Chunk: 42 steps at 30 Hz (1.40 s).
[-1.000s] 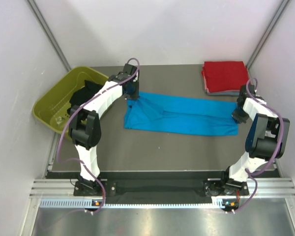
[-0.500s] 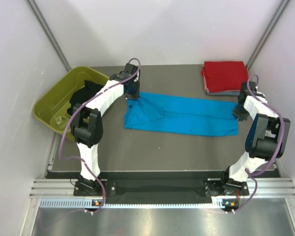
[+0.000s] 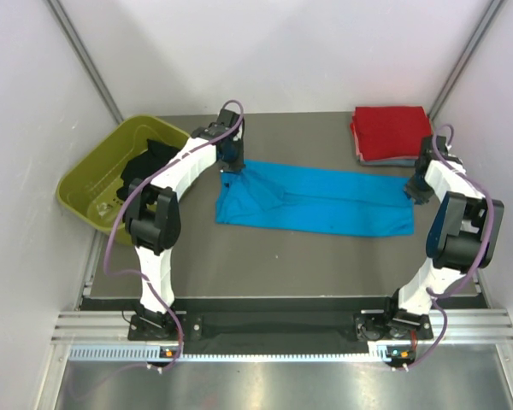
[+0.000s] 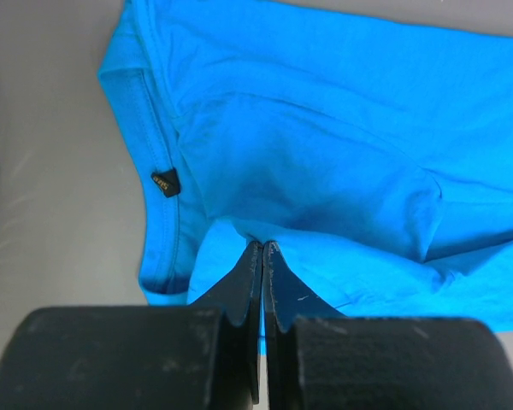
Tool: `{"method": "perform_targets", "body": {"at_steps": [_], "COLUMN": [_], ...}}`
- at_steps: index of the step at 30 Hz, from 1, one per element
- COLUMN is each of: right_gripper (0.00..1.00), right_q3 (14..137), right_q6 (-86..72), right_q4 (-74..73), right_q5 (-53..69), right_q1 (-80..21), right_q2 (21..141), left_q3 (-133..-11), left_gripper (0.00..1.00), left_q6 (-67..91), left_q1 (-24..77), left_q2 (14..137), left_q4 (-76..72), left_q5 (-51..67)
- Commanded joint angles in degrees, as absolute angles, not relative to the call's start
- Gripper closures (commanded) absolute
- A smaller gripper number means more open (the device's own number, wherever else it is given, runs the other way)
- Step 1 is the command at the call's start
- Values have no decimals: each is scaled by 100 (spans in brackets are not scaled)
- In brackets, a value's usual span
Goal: Fold and stack the t-shirts
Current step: Fold the tshirt
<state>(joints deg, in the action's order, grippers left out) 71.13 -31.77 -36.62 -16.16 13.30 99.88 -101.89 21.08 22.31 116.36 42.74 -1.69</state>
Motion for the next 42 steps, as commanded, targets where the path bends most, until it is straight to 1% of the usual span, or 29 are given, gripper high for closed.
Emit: {"method": "perform_targets", "body": {"at_steps": [1,9,11,14,18,25,31,33,34,40,42], "right_gripper": [72,73,74,76,76,86,91,96,100,100,94], "right_q3": [7409,7462,7445,7366,7277,7269,7119,7049,7031,7040,7040], "right_q6": [-3436,-3709,-3700,-3718,-3727,-3647,-3665,-3665,-3648,-3604,-3612], "right_q4": [-3823,-3999,-4008,-3982,-3832,-3665,-3533,-3463,-3463,-3428,-3437], "right_q5": [-1635,-1731,-1793,-1907,-1907,-1890,-1837,-1846,-1846,-1802,-1776], "right_q1": [1354,1371,1371,1380,1380,1380,1380,1380,1380,1380,1380], "right_q2": [10116,10503,10564,10521,10512,10538,10503,10494,10512,10398,10284], "left_q3": [-10310,-10275,-10301,-10353,-10362,-10318,-10327,-10301,-10301,-10327,-10336], "left_gripper": [100,100,100,100,100,100,100,100,100,100,100], "left_q6": [2338,2329,2338,2355,2355,2320,2329,2329,2329,2294,2303], "left_q1": [2197,2197,2197,2197,2197,2197,2197,2197,2197,2180,2188], "left_q2": [11619,11549,11558,11610,11593,11558,11566,11549,11549,11505,11479], "left_q4": [4386,4377,4316,4315,4324,4298,4289,4280,4298,4342,4333], "left_q5": [-114,-237,-202,-132,-132,-97,-26,-26,-26,-62,-35]}}
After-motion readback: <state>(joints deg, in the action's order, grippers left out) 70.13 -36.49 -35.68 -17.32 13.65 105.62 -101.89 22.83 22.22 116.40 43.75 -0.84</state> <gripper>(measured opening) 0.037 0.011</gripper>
